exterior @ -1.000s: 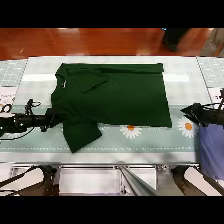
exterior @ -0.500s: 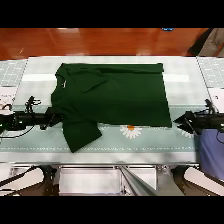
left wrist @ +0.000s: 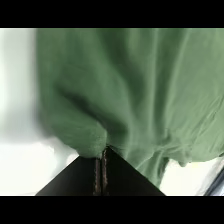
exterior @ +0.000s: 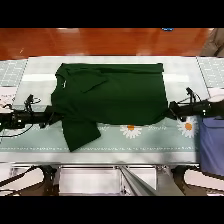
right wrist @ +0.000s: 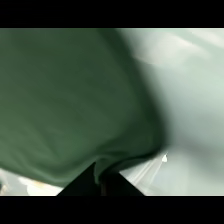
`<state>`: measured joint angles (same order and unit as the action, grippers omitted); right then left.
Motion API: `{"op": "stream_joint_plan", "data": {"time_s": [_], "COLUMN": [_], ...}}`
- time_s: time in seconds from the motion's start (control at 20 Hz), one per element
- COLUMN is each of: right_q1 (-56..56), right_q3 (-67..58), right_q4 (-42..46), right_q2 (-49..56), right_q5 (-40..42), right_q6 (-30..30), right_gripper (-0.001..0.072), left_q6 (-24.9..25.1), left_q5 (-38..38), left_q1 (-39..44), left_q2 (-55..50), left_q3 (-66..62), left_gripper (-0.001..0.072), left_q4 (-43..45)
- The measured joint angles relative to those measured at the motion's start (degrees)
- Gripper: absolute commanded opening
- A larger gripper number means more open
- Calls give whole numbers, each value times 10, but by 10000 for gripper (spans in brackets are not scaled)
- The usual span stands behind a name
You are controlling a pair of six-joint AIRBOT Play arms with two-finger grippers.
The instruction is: Fold the shirts.
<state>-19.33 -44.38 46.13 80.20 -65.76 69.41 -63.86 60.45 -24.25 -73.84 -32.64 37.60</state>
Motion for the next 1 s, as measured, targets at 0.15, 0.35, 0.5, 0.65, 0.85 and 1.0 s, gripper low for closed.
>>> {"op": "stream_joint_plan", "data": {"time_s": [0.15,0.35,0.5,0.65,0.85,1.0], "right_q1": [21,31,33,34,34,34], "right_q3": [-97,-283,-436,-553,-628,-646], "right_q4": [-5,1,12,19,60,109], "right_q2": [-14,-75,-123,-176,-266,-331], "right_q5": [-41,-76,-83,-85,-81,-85], "right_q6": [1,20,37,48,67,83], "right_gripper": [25,25,26,25,25,25], "left_q6": [-1,-2,-15,-37,-85,-111], "left_q5": [26,49,50,33,23,18], "left_q1": [0,0,-1,-1,-1,-1], "left_q2": [24,99,162,213,286,362], "left_q3": [-47,-172,-309,-448,-586,-628], "left_gripper": [15,15,15,15,15,15], "left_q4": [-23,-95,-126,-121,-32,63]}}
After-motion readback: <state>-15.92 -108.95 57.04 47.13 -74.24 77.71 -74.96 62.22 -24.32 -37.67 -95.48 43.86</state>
